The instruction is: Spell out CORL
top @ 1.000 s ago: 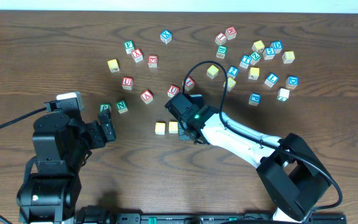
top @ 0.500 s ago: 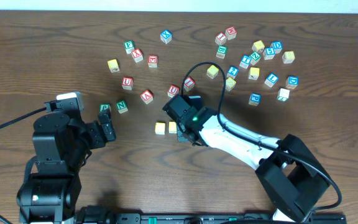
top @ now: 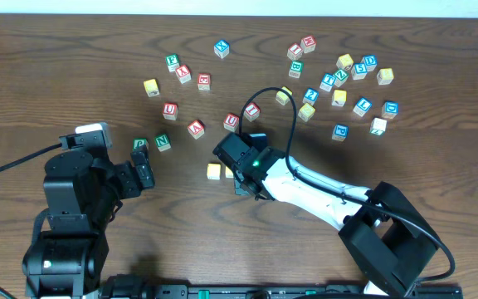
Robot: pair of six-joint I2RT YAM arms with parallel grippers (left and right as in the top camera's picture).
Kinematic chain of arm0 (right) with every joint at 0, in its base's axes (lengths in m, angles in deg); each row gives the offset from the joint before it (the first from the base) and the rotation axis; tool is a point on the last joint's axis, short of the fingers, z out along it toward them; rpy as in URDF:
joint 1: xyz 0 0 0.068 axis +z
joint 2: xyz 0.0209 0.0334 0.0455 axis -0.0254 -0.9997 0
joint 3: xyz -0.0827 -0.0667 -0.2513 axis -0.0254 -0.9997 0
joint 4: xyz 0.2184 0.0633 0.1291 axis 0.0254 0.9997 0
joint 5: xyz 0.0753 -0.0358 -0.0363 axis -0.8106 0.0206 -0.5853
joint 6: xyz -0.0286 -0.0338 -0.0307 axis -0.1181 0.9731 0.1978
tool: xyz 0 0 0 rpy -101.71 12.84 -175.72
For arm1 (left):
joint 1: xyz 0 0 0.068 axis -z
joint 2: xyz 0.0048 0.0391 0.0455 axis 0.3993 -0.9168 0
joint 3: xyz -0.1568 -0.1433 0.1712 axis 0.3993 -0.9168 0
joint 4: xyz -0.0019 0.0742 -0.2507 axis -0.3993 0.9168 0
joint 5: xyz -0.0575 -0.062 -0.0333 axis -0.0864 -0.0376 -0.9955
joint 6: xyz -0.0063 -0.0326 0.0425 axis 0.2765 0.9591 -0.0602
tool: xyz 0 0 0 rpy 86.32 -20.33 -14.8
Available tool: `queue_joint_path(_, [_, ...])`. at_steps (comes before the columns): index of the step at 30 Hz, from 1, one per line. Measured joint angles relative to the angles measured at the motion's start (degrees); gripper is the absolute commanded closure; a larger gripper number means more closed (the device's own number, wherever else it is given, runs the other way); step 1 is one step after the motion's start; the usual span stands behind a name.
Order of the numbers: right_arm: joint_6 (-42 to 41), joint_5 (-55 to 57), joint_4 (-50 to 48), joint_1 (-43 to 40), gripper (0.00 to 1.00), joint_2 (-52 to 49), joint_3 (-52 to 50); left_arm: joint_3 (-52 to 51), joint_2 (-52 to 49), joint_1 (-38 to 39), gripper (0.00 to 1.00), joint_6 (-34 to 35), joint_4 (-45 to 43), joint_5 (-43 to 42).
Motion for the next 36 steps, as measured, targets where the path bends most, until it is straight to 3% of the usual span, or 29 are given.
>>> queue_joint_path(36, [-0.2, 4.6, -3.6, 0.0, 0.99, 0.0, 0.0, 0.0, 0.0, 0.0, 0.02, 0.0, 0.0, 0.0])
